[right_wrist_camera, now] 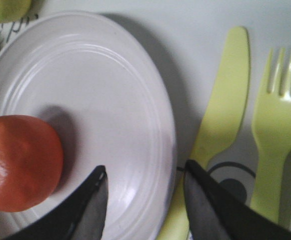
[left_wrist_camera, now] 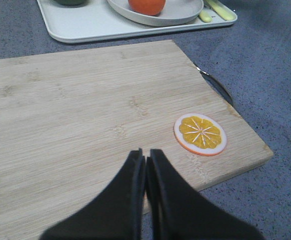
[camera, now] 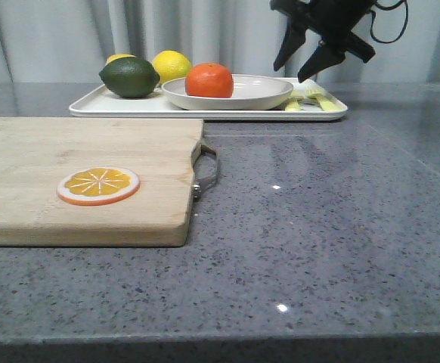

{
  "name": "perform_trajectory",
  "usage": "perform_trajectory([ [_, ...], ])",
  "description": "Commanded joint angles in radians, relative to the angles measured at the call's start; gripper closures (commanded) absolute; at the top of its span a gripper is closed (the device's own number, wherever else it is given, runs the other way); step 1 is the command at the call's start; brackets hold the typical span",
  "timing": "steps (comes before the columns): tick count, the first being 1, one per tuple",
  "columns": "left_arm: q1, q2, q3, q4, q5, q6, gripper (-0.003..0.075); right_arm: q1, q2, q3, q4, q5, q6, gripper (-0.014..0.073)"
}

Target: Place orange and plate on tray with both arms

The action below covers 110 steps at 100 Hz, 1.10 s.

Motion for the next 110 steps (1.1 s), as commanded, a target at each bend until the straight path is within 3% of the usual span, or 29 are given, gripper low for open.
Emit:
perform_trajectory([
  [1,0.003,0.003,-0.027,-0.013,-0.078,-0.009,0.0739,-0.015,-0.086,-0.072,0.016,0.094,-0.011,0.0233],
  [9,0.003,0.003,-0.027,-0.013,-0.078,-0.009,0.0739,-0.015,-0.101,-0.090,0.015,0.093,-0.011,0.0300],
  [22,0.003,0.003,-0.027,-0.013,-0.078,-0.009,0.0739,-0.015,-0.151,-0.092,-0.007,0.093,-0.022,0.0543],
  [31,0.003,0.003,-0.027,-0.013,-0.077,-0.009,0.0739,-0.017,-0.178,-0.092,-0.008,0.094,-0.026,0.0666],
  [63,0.003,0.003,-0.027,-0.013,-0.077,-0.009,0.0739,-0.017,-0.292,-0.050,-0.016,0.096,-0.038,0.0654],
  [110,0.003,0.003,-0.027,-0.013,-0.075,-0.009,0.0739,-0.004,-0.597,0.340,-0.111,0.092,-0.088,0.0654],
])
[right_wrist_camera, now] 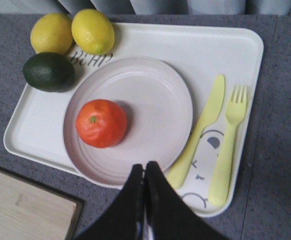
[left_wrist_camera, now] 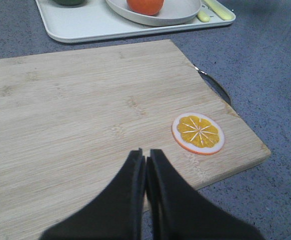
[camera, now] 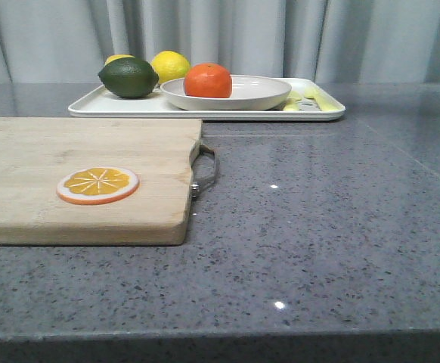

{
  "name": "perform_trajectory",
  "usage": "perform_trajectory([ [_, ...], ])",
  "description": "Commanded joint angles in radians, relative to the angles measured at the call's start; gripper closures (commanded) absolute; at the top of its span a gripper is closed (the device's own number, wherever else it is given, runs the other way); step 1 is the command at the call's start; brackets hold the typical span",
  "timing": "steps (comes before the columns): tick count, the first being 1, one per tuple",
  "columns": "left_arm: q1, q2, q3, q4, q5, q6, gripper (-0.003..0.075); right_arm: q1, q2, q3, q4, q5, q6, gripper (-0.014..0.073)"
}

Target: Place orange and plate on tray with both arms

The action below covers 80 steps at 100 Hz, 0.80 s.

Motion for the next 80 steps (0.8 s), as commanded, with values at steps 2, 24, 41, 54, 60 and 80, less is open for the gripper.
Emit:
perform_trajectory([
  [2,0.003,0.003,-0.027,-0.013,-0.075,-0.009,0.0739,0.003,-0.140,0.071,-0.024,0.075,-0.020,0.0654],
  [24,0.003,0.003,-0.027,-0.015,-0.056,-0.009,0.0739,0.003,-0.319,0.307,-0.136,0.054,-0.020,0.0654],
  [41,0.003,0.003,-0.027,-0.015,-0.047,-0.009,0.0739,0.003,-0.479,0.510,-0.152,-0.032,-0.020,0.0654],
  [54,0.003,0.003,-0.027,-0.015,-0.047,-0.009,0.0739,0.003,-0.610,0.676,-0.152,-0.101,-0.025,0.0654],
  [60,0.003,0.003,-0.027,-0.015,-0.047,-0.009,0.0739,0.003,-0.676,0.759,-0.152,-0.134,-0.033,0.0654],
  [80,0.003,0.003,-0.027,-0.015,-0.047,-0.009,0.0739,0.003,-0.879,1.013,-0.152,-0.254,-0.038,0.0654],
])
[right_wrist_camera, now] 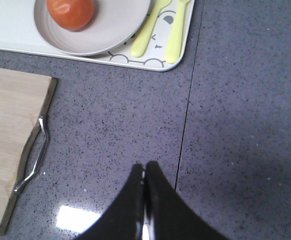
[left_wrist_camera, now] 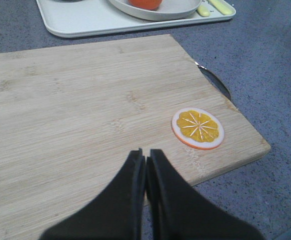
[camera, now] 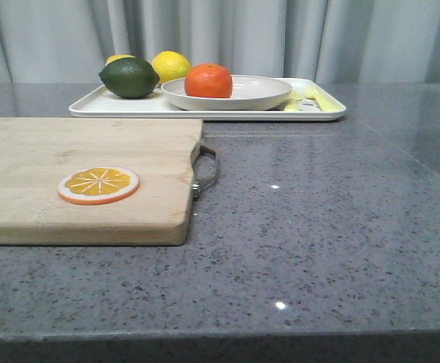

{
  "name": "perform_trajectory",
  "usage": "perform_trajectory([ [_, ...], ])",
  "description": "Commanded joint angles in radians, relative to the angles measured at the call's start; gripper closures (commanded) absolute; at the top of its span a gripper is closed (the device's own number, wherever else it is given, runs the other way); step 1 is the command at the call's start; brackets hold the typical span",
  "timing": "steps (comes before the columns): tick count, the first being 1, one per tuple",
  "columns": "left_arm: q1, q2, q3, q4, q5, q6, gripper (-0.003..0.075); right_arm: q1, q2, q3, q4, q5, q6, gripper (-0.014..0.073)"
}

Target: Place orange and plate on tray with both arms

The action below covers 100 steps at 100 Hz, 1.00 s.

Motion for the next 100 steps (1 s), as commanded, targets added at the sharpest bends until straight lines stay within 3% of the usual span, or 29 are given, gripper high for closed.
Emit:
perform_trajectory([
  [1,0.003,0.003,-0.027,-0.015,-0.061,-0.009,0.0739,-0.001,-0.118,0.079,0.004,-0.110,-0.018,0.0654],
  [42,0.003,-0.007,-0.027,-0.060,-0.063,-0.008,0.0739,-0.001,-0.478,0.447,0.002,-0.286,-0.029,0.0654],
  [100,0.003,-0.220,0.006,-0.059,-0.025,0.001,0.0739,-0.001,-0.954,0.865,0.004,-0.505,-0.033,0.0654],
])
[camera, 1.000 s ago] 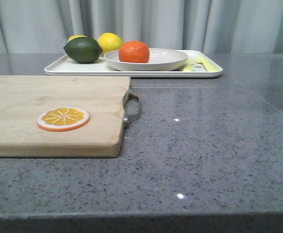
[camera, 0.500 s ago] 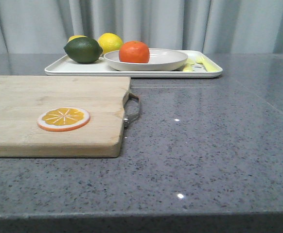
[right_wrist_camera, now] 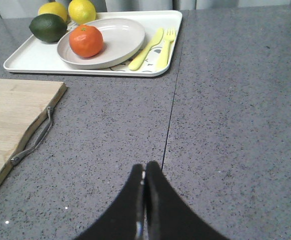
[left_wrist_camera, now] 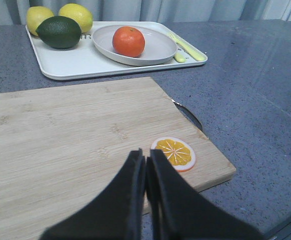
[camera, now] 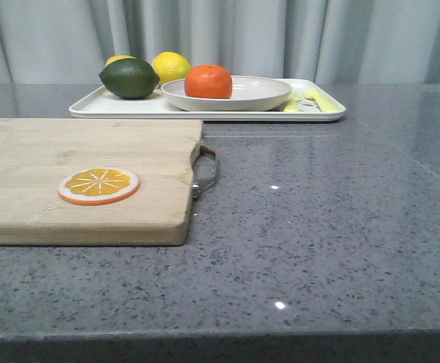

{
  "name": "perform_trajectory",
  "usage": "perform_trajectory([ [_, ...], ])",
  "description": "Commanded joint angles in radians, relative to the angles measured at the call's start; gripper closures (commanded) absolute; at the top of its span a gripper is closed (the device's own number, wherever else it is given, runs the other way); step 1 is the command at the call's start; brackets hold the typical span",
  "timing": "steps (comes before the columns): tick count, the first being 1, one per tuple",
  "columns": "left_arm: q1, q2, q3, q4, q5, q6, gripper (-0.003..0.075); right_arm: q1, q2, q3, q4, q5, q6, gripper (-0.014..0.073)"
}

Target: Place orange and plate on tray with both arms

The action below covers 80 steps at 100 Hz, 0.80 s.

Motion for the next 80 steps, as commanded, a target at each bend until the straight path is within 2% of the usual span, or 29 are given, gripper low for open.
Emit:
perform_trajectory([
  [1,0.003,-0.012,-0.004,-0.019,-0.055,-0.001,0.0739,-0.001,-0.056,0.036,0.004,-0.106,-0.012,0.0654],
  [33,0.003,-0.042,0.041,-0.020,-0.043,-0.001,0.0739,-0.001,-0.166,0.209,0.012,-0.233,-0.012,0.0654],
  [80,0.003,-0.042,0.041,-0.020,-0.031,-0.001,0.0739,-0.001,-0.166,0.216,0.019,-0.212,-0.012,0.0654],
])
